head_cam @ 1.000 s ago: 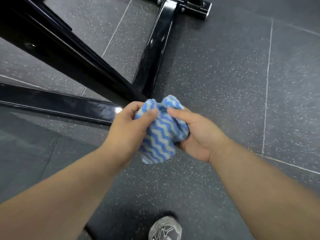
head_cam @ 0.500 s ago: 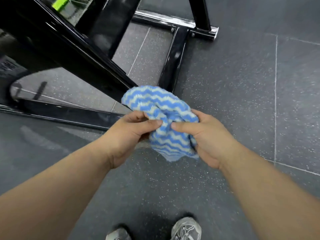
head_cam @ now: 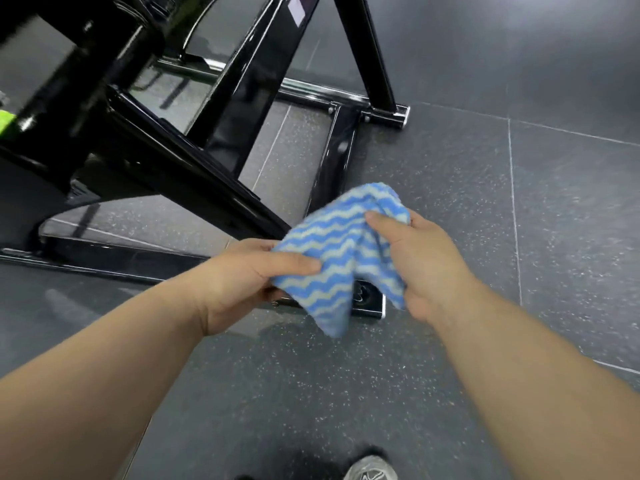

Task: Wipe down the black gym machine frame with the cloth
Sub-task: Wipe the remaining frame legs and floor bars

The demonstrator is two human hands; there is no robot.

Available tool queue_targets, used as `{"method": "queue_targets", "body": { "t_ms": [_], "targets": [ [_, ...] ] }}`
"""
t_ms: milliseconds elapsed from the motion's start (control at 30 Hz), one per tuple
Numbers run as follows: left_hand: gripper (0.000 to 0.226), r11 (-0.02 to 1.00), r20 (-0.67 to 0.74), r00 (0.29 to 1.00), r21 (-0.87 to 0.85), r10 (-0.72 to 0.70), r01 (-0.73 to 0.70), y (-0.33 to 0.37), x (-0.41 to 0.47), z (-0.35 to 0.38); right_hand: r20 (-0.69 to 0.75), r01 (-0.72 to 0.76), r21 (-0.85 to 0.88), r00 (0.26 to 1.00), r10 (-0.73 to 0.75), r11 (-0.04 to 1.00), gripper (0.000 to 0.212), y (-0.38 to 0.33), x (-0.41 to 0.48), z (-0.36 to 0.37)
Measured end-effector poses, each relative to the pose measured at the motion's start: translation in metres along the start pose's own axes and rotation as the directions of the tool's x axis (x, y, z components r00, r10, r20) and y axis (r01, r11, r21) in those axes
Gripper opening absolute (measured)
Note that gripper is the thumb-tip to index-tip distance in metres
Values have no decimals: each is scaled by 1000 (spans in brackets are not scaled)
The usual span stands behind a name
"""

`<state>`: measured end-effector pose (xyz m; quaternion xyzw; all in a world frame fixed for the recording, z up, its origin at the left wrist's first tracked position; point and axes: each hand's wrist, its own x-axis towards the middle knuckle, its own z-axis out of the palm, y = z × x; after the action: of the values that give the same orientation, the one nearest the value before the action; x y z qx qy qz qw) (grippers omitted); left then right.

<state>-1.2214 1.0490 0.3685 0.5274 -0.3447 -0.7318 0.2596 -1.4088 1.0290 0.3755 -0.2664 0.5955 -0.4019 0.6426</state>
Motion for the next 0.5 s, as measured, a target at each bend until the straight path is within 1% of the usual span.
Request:
{"method": "queue_targets", "body": {
  "t_ms": [33, 67, 133, 167, 200, 233, 267, 300, 333, 400, 433, 467, 500],
  "targets": [
    [71, 1000, -8, 1000, -10, -3, 2, 2, -4, 0, 5, -55, 32, 998, 55, 998, 8, -4, -4, -1],
    [66, 998, -21, 1000, -60, 5, -6, 7, -10, 0, 29, -126, 59, 992, 124, 990, 14, -10, -9, -3],
    [57, 965, -29, 999, -262, 18, -24, 14, -16, -1, 94, -216, 94, 974, 207, 972, 39, -16, -17, -6],
    [56, 939, -34, 999, -343, 18, -28, 18, -19, -1, 116, -223, 120, 971, 210, 967, 58, -17, -19, -6],
    [56, 924, -44, 999, -380, 21, -36, 21, -23, -2, 116, -205, 154, 975, 188, 967, 75, -19, -23, -7],
    [55, 922, -55, 998, -385, 28, -47, 22, -25, -3, 107, -174, 190, 982, 156, 966, 86, -19, -26, -8],
    [55, 925, -72, 996, -373, 48, -72, 23, -28, -4, 93, -131, 211, 989, 113, 969, 90, -21, -30, -8],
    [52, 924, -92, 993, -370, 73, -102, 25, -32, -6, 75, -80, 198, 995, 66, 977, 84, -22, -35, -7],
    [47, 918, -116, 988, -372, 103, -139, 26, -37, -8, 57, -30, 155, 998, 21, 988, 71, -22, -41, -6],
    [31, 902, -182, 973, -379, 145, -205, 26, -48, -17, 33, 51, -4, 998, -51, 999, 46, -21, -53, -1],
    [30, 912, -228, 963, -348, 141, -216, 25, -53, -22, 18, 90, -108, 996, -89, 990, 39, -19, -58, 2],
    [35, 943, -284, 948, -249, 146, -220, 19, -59, -30, -1, 133, -223, 991, -137, 966, 35, -14, -62, 5],
    [43, 974, -327, 929, -81, 174, -211, 14, -65, -35, -23, 172, -326, 982, -190, 930, 33, -10, -63, 8]
  ]
}}
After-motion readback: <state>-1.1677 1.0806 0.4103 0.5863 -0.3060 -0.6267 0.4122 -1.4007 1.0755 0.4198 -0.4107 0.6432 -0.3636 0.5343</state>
